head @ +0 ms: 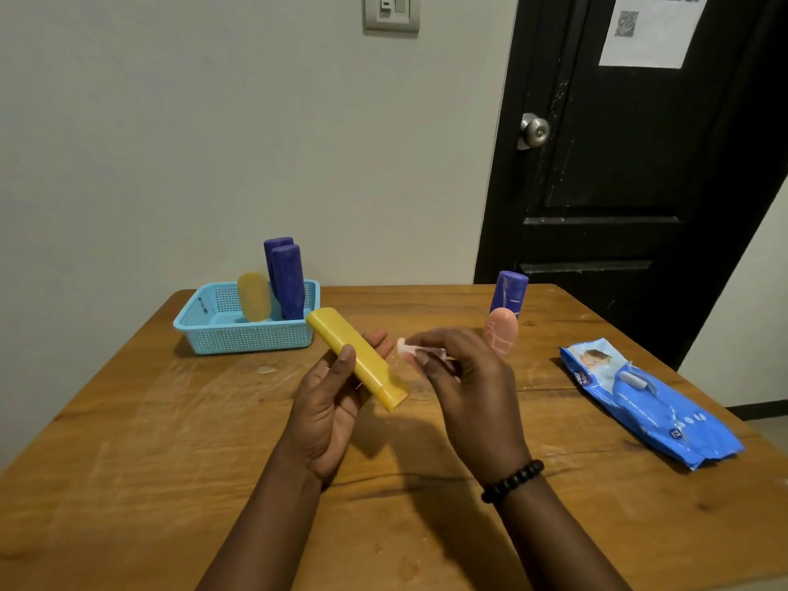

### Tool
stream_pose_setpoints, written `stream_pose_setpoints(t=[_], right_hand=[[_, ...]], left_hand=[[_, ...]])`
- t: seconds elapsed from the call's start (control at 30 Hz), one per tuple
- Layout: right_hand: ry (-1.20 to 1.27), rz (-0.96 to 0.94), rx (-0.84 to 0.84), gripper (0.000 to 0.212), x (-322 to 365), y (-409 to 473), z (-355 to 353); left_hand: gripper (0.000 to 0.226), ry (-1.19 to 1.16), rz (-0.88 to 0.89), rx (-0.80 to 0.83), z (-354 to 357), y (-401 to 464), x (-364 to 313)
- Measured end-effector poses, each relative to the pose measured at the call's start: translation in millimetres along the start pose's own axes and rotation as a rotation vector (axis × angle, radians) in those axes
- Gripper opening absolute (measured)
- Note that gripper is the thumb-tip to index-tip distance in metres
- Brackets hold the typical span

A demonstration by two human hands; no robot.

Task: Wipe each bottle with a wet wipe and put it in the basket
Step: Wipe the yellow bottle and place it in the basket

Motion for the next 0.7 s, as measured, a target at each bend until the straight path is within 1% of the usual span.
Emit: stream_pose_setpoints(t=[0.07,0.17,0.2,0.23,0.27,0.33,0.4,0.43,0.5,0.6,0.7], right_hand=[[-0.045,-0.047,0.118,0.023,13.6,9.3,6.0],[-0.180,-0.080,0.345,0.023,22.7,14.8,15.8],[-0.173,-0.069,0.393,0.022,20.6,13.9,14.8],[-0.128,-0.047,0.414,0.021,16.3,11.9,11.7],[-0.055,-0.019,0.405,0.019,10.9,9.1,6.9],[0.142,0.078,0.286,0.016,-2.7,1.3,-2.4],[0.303,0.167,0.146,0.018,-16.6,-6.5,-4.4],[0.310,0.179,0.103,0.023,-21.6,-9.9,-2.8],[0.222,0.155,0.095,0.032,-24.9,-14.9,4.6],[0.199,0.099,0.118,0.033,-22.6,-16.2,16.8],[0.147,0.015,0.146,0.044,-16.8,-14.4,27.0]], left_hand=[[0.054,-0.015,0.007,0.018,1.1,-1.0,1.6],[0.046,-0.026,0.013,0.009,-0.6,-3.8,4.1],[0.050,-0.037,0.013,0.005,0.1,-4.8,2.6],[0.062,-0.053,0.015,0.000,-0.3,-5.1,0.8],[0.077,-0.072,0.018,-0.001,-2.0,-4.5,-0.8],[0.098,-0.119,0.025,-0.023,-2.7,-3.0,-4.1],[0.109,-0.172,0.034,-0.045,-2.0,-0.6,-3.8],[0.112,-0.189,0.035,-0.046,-0.4,-0.3,-3.1],[0.111,-0.232,0.029,-0.042,2.7,-1.6,-1.6],[0.107,-0.302,-0.009,-0.010,5.0,-3.1,1.9],[0.096,-0.292,-0.029,-0.017,2.0,-3.1,3.7]])
Point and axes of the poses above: each hand's wrist, its own y-axis towards the middle knuckle, its own z-axis out of the palm, x = y × z, the point moved 3 cm from there along y, towards the middle knuckle, and after that the axes turned 12 degrees about x, right-handed, at the moved point
